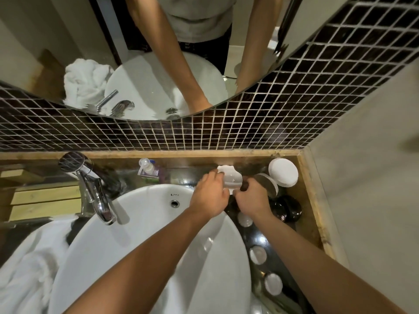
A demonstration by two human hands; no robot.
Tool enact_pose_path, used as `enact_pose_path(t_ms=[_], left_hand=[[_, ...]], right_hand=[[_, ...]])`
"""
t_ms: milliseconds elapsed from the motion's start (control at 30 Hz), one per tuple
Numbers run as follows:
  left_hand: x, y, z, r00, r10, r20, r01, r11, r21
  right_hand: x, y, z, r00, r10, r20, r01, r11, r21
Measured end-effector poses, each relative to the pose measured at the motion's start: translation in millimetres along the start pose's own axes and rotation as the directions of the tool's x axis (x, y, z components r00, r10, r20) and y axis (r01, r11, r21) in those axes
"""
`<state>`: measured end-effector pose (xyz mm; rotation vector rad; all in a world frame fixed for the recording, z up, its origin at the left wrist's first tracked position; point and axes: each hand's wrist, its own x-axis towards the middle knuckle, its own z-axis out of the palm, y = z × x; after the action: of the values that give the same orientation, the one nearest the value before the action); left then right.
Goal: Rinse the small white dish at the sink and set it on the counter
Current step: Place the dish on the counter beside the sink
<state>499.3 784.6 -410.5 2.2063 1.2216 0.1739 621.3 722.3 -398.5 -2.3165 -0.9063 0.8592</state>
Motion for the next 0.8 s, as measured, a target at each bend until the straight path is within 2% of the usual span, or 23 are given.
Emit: enact_pose_path(t_ms=[100, 233, 400, 500, 667, 800], left_hand=[[-9.7, 6.1, -1.8, 0.997, 0.076, 0.019, -0.077, 0.996, 0.055], [-22.8, 17.5, 3.4, 0.980, 0.166, 0.110, -0.177, 0.980, 0.091], [-35.8, 31.4, 18.7, 0.958, 0.243, 0.155, -0.262, 0.957, 0.122], [-38.8, 42.3, 29.1, 0.935, 0.281, 0.216, -0.324, 0.925, 0.199], [-40.5, 58.0, 48.7, 0.908, 0.257, 0.332, -0.374, 0.854, 0.362], [-36.8, 60.5, 58.2, 0.912, 0.227, 0.341, -0.364, 0.831, 0.421]], right_hand=[[-15.8, 7.1, -2.0, 0.999, -0.040, 0.028, 0.043, 0.994, -0.100], [-42.0, 24.1, -7.7, 0.992, -0.105, 0.063, 0.118, 0.962, -0.245], [-73.3, 52.9, -16.1, 0.996, -0.014, 0.084, 0.041, 0.941, -0.335], [-86.8, 71.2, -22.4, 0.996, -0.022, 0.089, 0.057, 0.913, -0.403], [-100.1, 92.3, -26.3, 0.992, -0.054, 0.116, 0.102, 0.882, -0.460], [-106.4, 102.5, -21.8, 0.984, -0.079, 0.157, 0.150, 0.845, -0.514]])
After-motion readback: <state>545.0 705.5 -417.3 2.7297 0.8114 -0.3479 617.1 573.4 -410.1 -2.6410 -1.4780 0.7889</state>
